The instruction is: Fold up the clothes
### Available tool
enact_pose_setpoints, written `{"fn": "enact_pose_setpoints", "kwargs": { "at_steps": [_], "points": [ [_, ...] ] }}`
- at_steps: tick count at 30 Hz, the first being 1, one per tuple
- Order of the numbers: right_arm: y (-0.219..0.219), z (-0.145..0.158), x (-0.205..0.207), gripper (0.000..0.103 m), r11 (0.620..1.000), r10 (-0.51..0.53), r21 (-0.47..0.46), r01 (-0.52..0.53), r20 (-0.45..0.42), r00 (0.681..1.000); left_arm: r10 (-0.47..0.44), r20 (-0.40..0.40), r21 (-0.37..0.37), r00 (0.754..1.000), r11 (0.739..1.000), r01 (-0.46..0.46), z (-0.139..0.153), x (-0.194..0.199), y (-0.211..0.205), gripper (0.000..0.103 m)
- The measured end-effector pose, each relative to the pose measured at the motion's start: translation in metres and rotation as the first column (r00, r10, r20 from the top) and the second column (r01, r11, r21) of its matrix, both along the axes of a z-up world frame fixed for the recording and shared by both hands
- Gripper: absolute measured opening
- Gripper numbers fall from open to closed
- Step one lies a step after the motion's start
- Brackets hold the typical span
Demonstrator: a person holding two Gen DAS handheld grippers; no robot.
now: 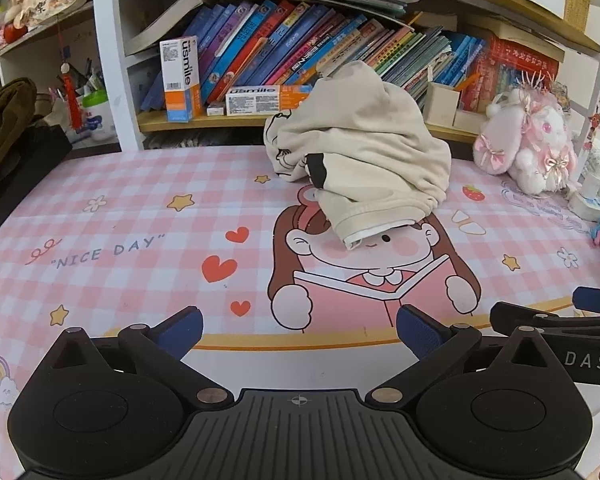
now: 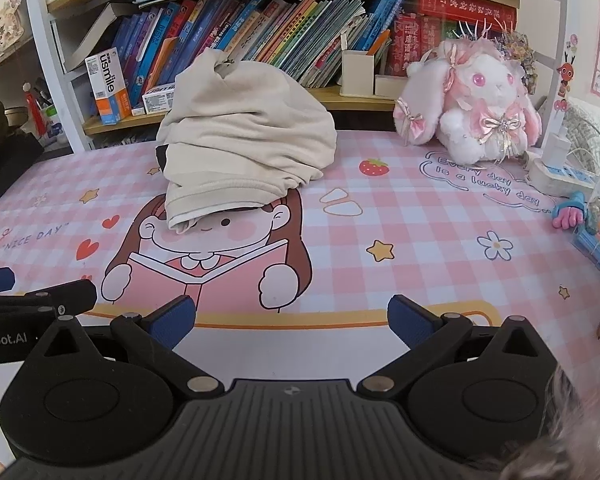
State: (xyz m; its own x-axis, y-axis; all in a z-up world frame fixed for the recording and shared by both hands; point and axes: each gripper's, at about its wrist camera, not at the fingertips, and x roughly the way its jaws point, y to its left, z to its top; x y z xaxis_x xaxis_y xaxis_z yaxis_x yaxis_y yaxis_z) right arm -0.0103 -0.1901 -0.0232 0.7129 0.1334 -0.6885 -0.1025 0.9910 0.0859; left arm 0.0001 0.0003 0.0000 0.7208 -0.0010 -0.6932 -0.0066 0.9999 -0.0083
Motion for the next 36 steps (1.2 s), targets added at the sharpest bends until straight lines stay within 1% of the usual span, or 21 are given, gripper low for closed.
{"fn": "enact_pose_setpoints", "kwargs": {
  "at_steps": [8, 13, 36],
  "points": [
    [0.0008, -0.0029, -0.001, 0.103, 1.0, 0.0, 0.016, 0.0, -0.004, 1.0, 0.002, -0.008, -0.01, 1.0, 1.0, -0.002, 0.0007, 0.0002, 0.0028, 0.103],
    [0.0026, -0.0014, -0.0002, 0.103, 1.0, -0.001, 0.002, 0.001, -0.008, 1.0, 0.008, -0.014, -0.019, 1.0, 1.0, -0.008, -0.0005, 0.0, 0.0041, 0.103],
    [0.0001, -0.0038, 0.0021, 0.103, 1.0, -0.004, 0.001, 0.004, -0.019, 1.0, 0.026, -0.041, -0.014, 0.999, 1.0, -0.026, -0.0043, 0.0034, 0.0037, 0.103]
  ]
}}
